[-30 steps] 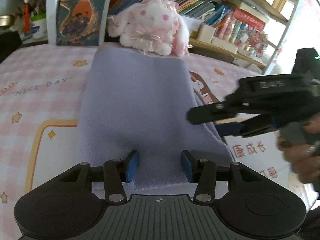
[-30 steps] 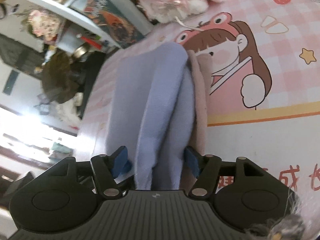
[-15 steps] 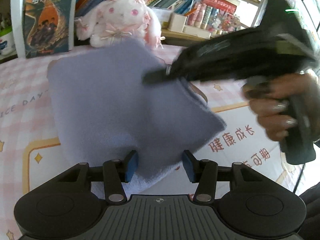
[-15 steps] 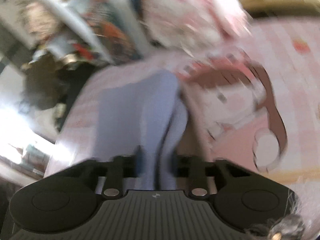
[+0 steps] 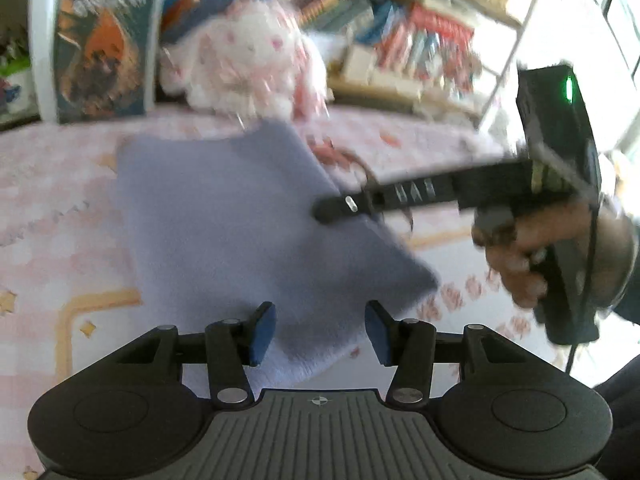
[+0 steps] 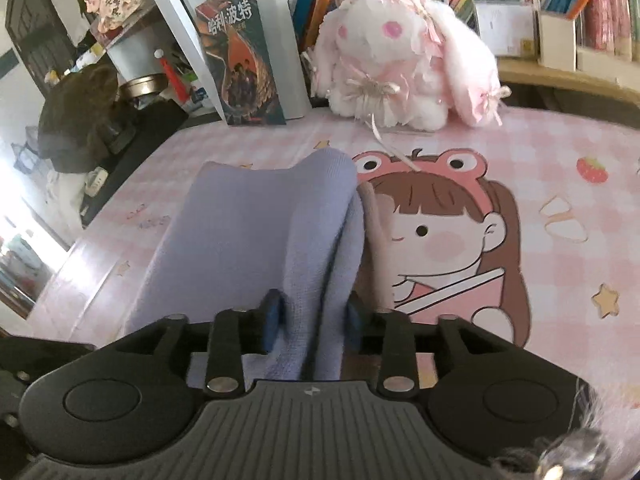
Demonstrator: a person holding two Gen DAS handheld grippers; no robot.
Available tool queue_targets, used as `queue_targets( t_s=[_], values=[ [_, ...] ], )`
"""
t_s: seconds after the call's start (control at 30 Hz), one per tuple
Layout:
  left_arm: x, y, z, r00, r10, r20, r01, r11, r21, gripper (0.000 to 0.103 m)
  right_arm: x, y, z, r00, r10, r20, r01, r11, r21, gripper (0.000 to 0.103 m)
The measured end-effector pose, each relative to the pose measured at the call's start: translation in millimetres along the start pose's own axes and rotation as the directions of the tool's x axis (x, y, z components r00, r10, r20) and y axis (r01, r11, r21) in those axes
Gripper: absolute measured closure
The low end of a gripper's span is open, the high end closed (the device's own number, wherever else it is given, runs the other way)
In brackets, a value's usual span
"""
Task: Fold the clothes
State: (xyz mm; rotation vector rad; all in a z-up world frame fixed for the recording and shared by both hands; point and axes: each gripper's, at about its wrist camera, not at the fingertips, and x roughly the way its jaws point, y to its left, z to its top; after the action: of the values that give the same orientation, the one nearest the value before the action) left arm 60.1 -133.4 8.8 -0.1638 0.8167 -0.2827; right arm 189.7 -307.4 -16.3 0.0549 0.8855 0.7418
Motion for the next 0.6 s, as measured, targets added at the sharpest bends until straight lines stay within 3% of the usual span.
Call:
queue_targets(
  t_s=[0.1,0.17,0.23,0.43,0.47,0.5,0.6],
  values=[
    [-20,17,4,0.995,0.001,0.098,0.007,0.996,-0.085,0.053,-9,0,2,1.000,-0.009,0.021,0.009,1.000,-0.014,0.060],
    [-24,31,8,0.990,0.047,0.133,-0.027,0.988,-0.152,0.053,-9,-3,1,1.000,-0.002,-0.001,0.002,1.000,0.000,0.060],
    [-23,42,9,0.986,0.092,0.138,-0.063,0.978,-0.200,0.055,-6,-7,-1,1.000,0.006,-0.028,-0.005,1.000,0.026,0.060],
    [-2,51,1,0.988,0.123,0.097,-0.099,0.972,-0.215,0.055,4,-10,-5,0.997,0.013,-0.076,-0.007,0.997,0.081,0.065],
    [1,51,-1,0.985,0.140,0.097,-0.118,0.972,-0.202,0.055,4,-10,-5,0.997,0.014,-0.078,-0.008,0.997,0.079,0.069],
    [3,50,-2,0.984,0.149,0.093,-0.129,0.972,-0.196,0.055,2,-8,-5,0.997,0.023,-0.076,-0.017,0.997,0.076,0.082],
    [5,53,-2,0.982,0.172,0.074,-0.154,0.968,-0.196,0.054,-10,0,-5,0.996,0.079,-0.040,-0.077,0.996,0.052,0.089]
  ],
)
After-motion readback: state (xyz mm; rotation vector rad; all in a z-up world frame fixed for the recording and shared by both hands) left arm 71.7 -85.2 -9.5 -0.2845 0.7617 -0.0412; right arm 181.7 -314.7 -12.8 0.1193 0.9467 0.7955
